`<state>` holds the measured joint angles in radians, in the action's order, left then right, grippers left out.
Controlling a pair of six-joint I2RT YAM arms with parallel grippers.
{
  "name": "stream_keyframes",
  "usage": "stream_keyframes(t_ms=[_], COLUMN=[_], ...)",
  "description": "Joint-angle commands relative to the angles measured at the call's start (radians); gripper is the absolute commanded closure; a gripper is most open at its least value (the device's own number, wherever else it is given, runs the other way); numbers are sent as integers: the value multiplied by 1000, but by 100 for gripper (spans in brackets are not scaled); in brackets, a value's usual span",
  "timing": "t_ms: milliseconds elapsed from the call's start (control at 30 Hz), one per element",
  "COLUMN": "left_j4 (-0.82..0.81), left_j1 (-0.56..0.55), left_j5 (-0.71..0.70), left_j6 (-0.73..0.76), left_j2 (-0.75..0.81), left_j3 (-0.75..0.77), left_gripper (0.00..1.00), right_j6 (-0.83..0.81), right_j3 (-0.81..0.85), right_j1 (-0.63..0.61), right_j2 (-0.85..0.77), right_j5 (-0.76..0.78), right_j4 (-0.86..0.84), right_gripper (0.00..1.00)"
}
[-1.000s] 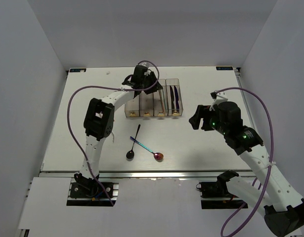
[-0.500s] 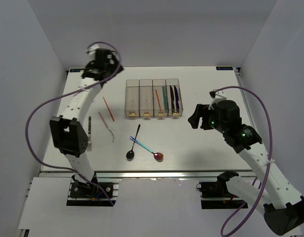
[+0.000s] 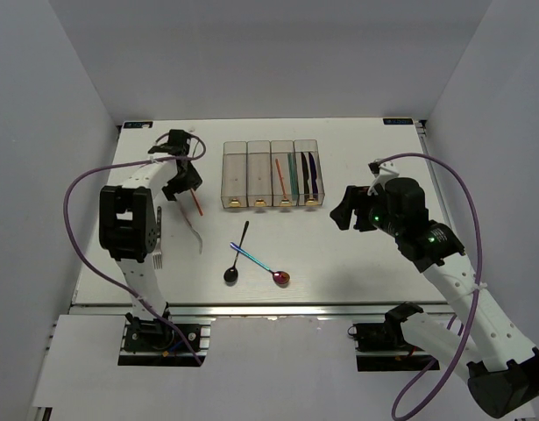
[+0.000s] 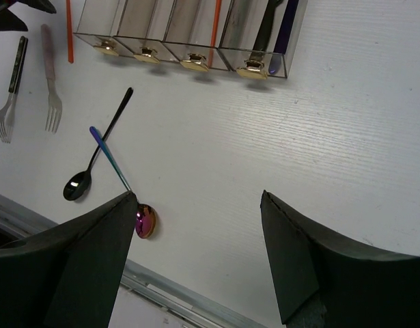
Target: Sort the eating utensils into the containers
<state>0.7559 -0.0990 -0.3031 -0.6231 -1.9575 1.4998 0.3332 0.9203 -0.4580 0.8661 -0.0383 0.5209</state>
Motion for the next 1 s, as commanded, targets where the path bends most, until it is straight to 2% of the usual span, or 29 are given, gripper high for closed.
stream_keyframes(t_ms=[0,267,533,767,900,933,967], left_j4=[-30,-46,3,-15,-26,-27,-27], left_j1=[7,-19,-61,-64,-65,-65,-65], left_j5=[42,77,42,15,47,56,59], left_j6=[17,45,48,19,22,25,28], left_j2=[46,-34,-103,-115,-132,-130,-117], left_j3=[-3,-24,50,-19,-42,-49,-55], left_gripper=[24,31,35,55,78,90,95], right_j6=[-2,3,3,0,1,1,0], right_j3=[3,-9,-20,-32,-37,-37,-35], right_j1=[1,2,2,1,2,1,1], right_j2=[-6,1,-7,-21,-26,-27,-29], right_j5=[-25,-32,-34,-28,-28,-28,-26], right_j4=[-50,-76,-82,-87,-87,-87,-85], right_gripper=[22,22,22,22,22,22,22])
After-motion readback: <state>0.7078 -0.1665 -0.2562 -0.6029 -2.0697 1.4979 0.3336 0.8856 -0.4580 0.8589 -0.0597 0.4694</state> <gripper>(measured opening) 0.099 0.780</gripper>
